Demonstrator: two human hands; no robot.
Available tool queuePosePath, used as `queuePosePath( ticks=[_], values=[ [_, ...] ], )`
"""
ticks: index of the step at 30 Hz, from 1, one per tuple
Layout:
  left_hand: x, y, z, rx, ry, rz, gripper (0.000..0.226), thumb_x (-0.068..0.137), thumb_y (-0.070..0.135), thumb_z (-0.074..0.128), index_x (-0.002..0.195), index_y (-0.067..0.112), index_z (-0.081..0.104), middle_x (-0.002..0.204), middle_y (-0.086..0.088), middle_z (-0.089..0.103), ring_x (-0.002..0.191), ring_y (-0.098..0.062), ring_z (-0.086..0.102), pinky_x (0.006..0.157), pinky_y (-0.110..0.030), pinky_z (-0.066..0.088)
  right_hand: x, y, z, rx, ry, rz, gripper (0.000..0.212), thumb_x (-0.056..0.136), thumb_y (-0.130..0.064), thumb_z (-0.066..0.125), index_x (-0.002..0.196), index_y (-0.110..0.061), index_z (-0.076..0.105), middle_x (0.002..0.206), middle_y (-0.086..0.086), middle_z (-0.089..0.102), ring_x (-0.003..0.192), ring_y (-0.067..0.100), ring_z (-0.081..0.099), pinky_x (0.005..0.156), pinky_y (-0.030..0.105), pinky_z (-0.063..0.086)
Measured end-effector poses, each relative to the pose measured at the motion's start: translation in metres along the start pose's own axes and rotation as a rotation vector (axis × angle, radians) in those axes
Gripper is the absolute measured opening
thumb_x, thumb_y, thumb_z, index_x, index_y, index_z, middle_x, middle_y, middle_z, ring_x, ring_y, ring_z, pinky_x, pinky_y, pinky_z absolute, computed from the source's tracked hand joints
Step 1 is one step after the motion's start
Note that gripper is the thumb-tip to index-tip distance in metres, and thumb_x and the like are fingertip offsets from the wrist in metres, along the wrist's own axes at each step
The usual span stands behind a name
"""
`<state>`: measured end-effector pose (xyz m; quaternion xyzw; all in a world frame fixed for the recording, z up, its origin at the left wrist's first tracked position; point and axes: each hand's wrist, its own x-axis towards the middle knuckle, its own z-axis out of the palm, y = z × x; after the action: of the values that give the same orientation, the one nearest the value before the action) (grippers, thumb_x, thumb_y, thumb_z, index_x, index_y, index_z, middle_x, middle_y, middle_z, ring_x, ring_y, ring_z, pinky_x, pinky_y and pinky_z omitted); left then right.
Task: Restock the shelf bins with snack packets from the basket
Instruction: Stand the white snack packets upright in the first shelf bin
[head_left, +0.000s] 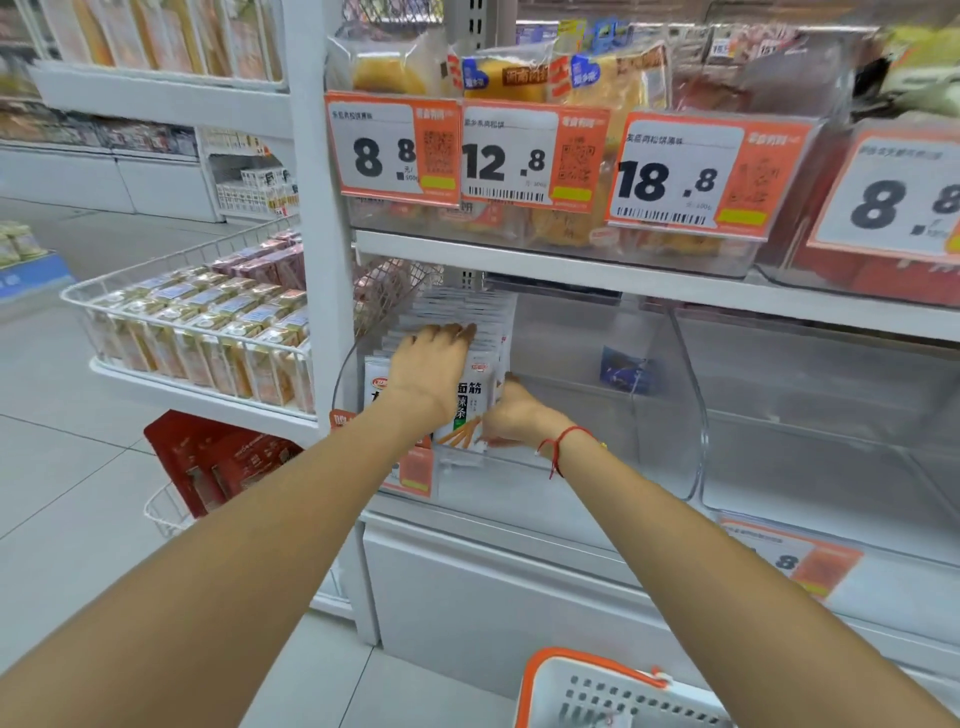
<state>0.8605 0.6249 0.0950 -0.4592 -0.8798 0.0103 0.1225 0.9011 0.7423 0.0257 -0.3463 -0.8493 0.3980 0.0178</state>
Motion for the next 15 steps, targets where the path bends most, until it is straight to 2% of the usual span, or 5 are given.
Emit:
queuePosePath(
  ticks=[2, 6, 10, 12, 15],
  values=[
    [-0.014, 0.003, -0.010, -0.065, 0.026, 0.009, 0.084, 0.079, 0.002, 0.064, 0.149, 0.015, 0.020, 0.148, -0.006, 0.034, 0.135, -0.027, 0.032, 0.107, -0.037, 0.033, -0.026, -0.003, -0.012, 0.010, 0.074, -0.026, 0.062, 0.079, -0.024, 0.069, 0.132, -0.005, 0.043, 0.132, 0.010, 0.053, 0.116, 0.029, 0.055, 0.093, 0.037, 0.051],
    [-0.055, 0.015, -0.039, -0.177, 0.079, -0.010, 0.069, 0.081, 0.006, 0.061, 0.143, 0.016, 0.034, 0.142, -0.004, 0.042, 0.131, -0.026, 0.035, 0.104, -0.037, 0.036, -0.096, -0.007, -0.038, 0.074, 0.203, -0.100, 0.056, 0.084, -0.010, 0.065, 0.136, -0.010, 0.043, 0.130, 0.007, 0.054, 0.120, 0.024, 0.052, 0.097, 0.034, 0.047],
    [-0.111, 0.029, -0.058, -0.299, 0.079, -0.065, 0.053, 0.087, 0.009, 0.057, 0.138, 0.020, 0.045, 0.140, -0.001, 0.049, 0.129, -0.025, 0.040, 0.100, -0.037, 0.039, -0.169, -0.001, -0.049, 0.121, 0.268, -0.236, 0.035, 0.084, -0.005, 0.064, 0.119, -0.008, 0.061, 0.109, 0.005, 0.062, 0.102, 0.018, 0.058, 0.087, 0.025, 0.043],
    [-0.138, 0.035, -0.062, -0.349, 0.048, -0.092, 0.049, 0.087, 0.007, 0.056, 0.134, 0.020, 0.050, 0.137, -0.001, 0.052, 0.125, -0.025, 0.046, 0.094, -0.037, 0.041, -0.202, 0.008, -0.050, 0.140, 0.245, -0.264, 0.023, 0.084, -0.002, 0.061, 0.105, -0.010, 0.067, 0.096, 0.002, 0.063, 0.087, 0.017, 0.059, 0.079, 0.027, 0.047],
    [-0.173, 0.048, -0.062, -0.434, -0.006, -0.125, 0.044, 0.088, 0.008, 0.056, 0.130, 0.021, 0.054, 0.131, 0.003, 0.058, 0.119, -0.023, 0.053, 0.093, -0.035, 0.043, -0.241, 0.027, -0.043, 0.106, 0.173, -0.252, 0.020, 0.084, 0.001, 0.057, 0.093, -0.014, 0.068, 0.084, 0.006, 0.065, 0.068, 0.017, 0.063, 0.067, 0.022, 0.048]
  ],
)
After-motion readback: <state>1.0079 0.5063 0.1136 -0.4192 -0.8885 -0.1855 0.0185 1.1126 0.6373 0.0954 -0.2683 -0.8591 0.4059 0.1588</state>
